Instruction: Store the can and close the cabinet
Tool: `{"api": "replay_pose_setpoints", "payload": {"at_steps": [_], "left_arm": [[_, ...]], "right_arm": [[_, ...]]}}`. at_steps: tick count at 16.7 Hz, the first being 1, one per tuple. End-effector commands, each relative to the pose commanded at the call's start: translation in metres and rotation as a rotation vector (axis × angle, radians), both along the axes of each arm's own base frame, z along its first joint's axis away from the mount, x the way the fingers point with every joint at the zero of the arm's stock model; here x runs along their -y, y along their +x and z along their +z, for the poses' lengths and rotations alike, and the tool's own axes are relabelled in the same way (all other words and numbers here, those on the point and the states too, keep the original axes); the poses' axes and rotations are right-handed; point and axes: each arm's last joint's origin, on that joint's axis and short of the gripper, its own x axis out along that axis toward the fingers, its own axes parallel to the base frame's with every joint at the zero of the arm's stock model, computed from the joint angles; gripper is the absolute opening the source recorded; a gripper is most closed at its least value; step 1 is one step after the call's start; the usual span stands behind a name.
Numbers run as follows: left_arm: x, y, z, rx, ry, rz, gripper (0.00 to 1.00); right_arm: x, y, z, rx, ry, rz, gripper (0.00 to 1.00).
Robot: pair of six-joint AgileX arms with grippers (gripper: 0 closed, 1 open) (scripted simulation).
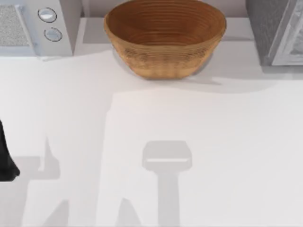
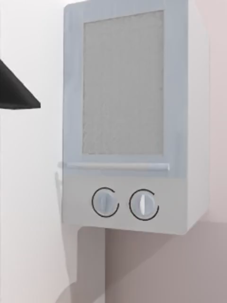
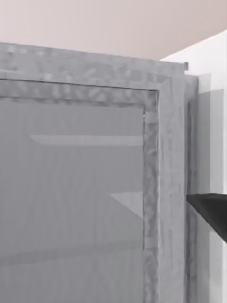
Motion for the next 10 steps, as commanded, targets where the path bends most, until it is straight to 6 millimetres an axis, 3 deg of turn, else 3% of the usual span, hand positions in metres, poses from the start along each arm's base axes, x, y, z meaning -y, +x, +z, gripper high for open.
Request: {"api": "replay_pose_setpoints", "payload": {"at_steps": [6, 10], "left_arm": [[0.0, 0.0, 0.0, 0.0, 0.0, 0.0, 1.0], [0.0, 0.0, 0.0, 0.0, 0.0, 0.0, 1.0]], "right_arm": [[0.0, 0.0, -0.001, -0.002, 0.003, 0.002, 1.0], [0.018, 0.008, 0.017, 0.001, -0.003, -0.002, 1.0]]}}
